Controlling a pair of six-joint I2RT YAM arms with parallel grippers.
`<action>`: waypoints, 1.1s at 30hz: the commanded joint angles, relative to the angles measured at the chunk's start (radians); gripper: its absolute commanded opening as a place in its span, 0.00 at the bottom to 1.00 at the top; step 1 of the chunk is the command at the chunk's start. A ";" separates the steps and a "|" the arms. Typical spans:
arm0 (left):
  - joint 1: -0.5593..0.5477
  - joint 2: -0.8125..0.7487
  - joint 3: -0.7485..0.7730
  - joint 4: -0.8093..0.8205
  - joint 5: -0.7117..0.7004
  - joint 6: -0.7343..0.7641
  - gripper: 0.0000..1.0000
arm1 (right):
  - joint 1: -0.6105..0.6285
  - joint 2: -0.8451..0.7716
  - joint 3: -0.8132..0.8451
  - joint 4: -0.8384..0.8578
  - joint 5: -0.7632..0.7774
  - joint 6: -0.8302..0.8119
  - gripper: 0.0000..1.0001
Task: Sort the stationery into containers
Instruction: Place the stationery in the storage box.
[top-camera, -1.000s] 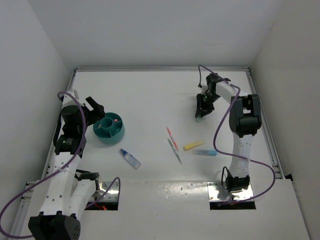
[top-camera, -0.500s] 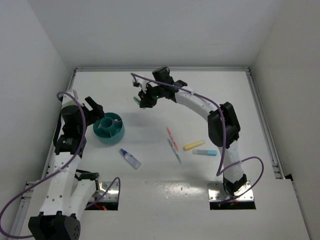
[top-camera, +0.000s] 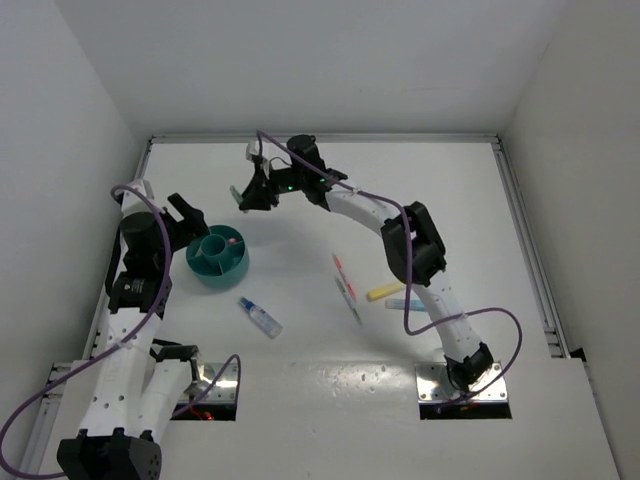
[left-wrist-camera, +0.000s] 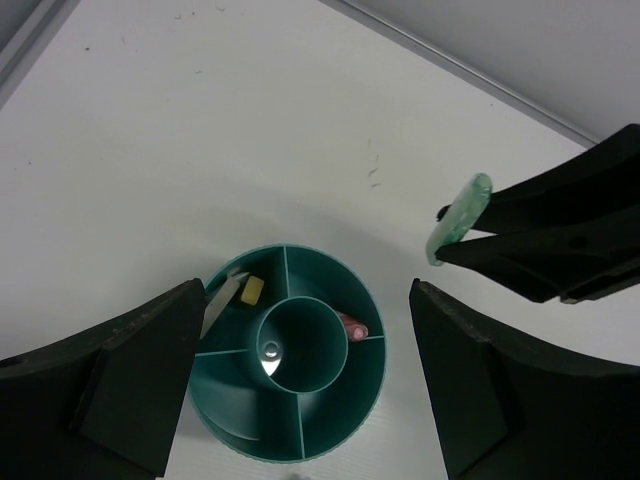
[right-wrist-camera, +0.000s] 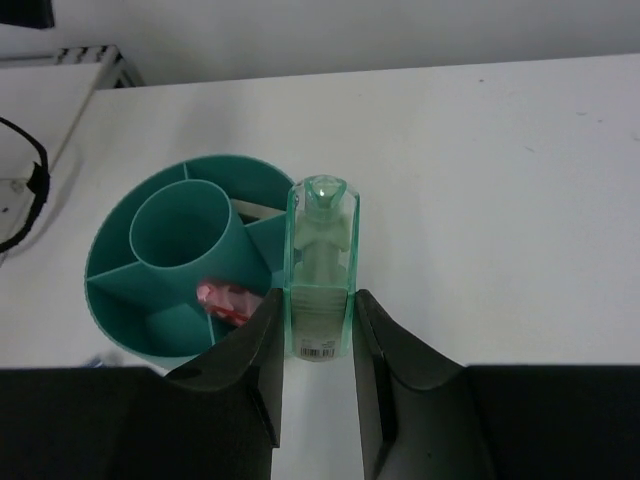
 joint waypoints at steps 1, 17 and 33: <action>0.012 -0.027 0.029 0.034 -0.010 0.006 0.89 | 0.014 0.060 0.061 0.263 -0.131 0.167 0.00; 0.012 -0.047 0.029 0.034 -0.019 0.006 0.89 | 0.087 0.160 0.120 0.388 -0.153 0.261 0.00; 0.012 -0.056 0.029 0.034 -0.019 0.006 0.89 | 0.096 0.197 0.100 0.368 -0.078 0.242 0.00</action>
